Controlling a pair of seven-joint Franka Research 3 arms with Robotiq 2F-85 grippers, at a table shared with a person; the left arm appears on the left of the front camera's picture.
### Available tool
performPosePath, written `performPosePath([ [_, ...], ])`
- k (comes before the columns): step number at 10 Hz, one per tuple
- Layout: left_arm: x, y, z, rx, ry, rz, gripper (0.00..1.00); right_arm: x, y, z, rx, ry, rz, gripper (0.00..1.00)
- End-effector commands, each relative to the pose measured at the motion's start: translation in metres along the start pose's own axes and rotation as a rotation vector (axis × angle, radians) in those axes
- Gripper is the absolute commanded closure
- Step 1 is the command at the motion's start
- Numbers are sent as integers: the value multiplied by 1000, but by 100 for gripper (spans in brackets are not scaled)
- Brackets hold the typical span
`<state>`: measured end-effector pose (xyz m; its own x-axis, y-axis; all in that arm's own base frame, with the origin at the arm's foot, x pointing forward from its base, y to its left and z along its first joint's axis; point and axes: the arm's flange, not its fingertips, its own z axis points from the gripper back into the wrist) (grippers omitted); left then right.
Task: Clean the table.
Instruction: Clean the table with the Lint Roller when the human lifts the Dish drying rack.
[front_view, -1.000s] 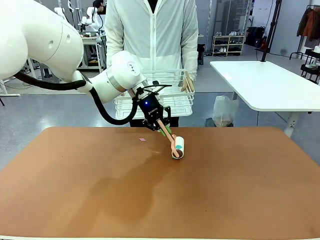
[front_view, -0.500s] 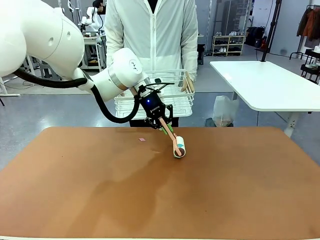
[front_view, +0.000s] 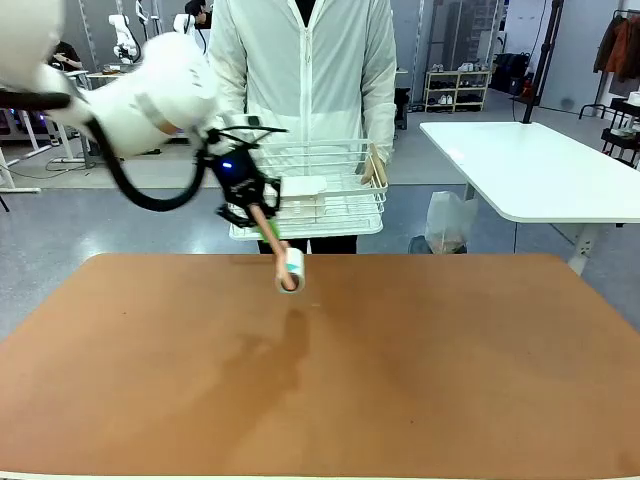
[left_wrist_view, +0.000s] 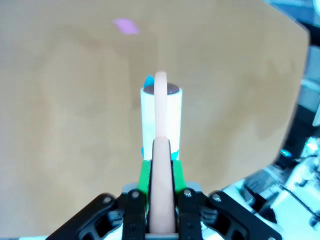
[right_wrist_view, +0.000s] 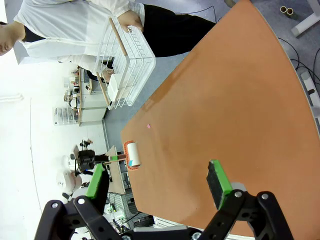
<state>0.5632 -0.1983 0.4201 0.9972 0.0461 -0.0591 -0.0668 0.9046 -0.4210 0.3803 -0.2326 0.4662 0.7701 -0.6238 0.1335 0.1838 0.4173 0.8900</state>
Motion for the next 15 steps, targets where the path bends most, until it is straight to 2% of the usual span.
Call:
performPosePath([
  [1,-28,59,20,14,-34,-25,79,-2,1,0,20,-3,14,0],
  [3,-31,120,49,9,-108,-25,79,-2,1,0,20,-3,14,0],
  [4,-25,137,49,24,-127,-52,79,-2,1,0,20,-3,14,0],
  [7,-5,137,47,11,-137,-52,79,-2,1,0,20,-3,14,0],
  [8,-17,152,54,39,-117,-30,79,-2,1,0,20,-3,14,0],
  [12,-12,150,48,39,-120,-31,79,-2,1,0,20,-3,14,0],
  [13,9,143,45,24,-85,16,79,-2,1,0,20,-3,14,0],
  [15,47,125,39,36,-44,24,79,-2,1,0,20,-3,14,0],
])
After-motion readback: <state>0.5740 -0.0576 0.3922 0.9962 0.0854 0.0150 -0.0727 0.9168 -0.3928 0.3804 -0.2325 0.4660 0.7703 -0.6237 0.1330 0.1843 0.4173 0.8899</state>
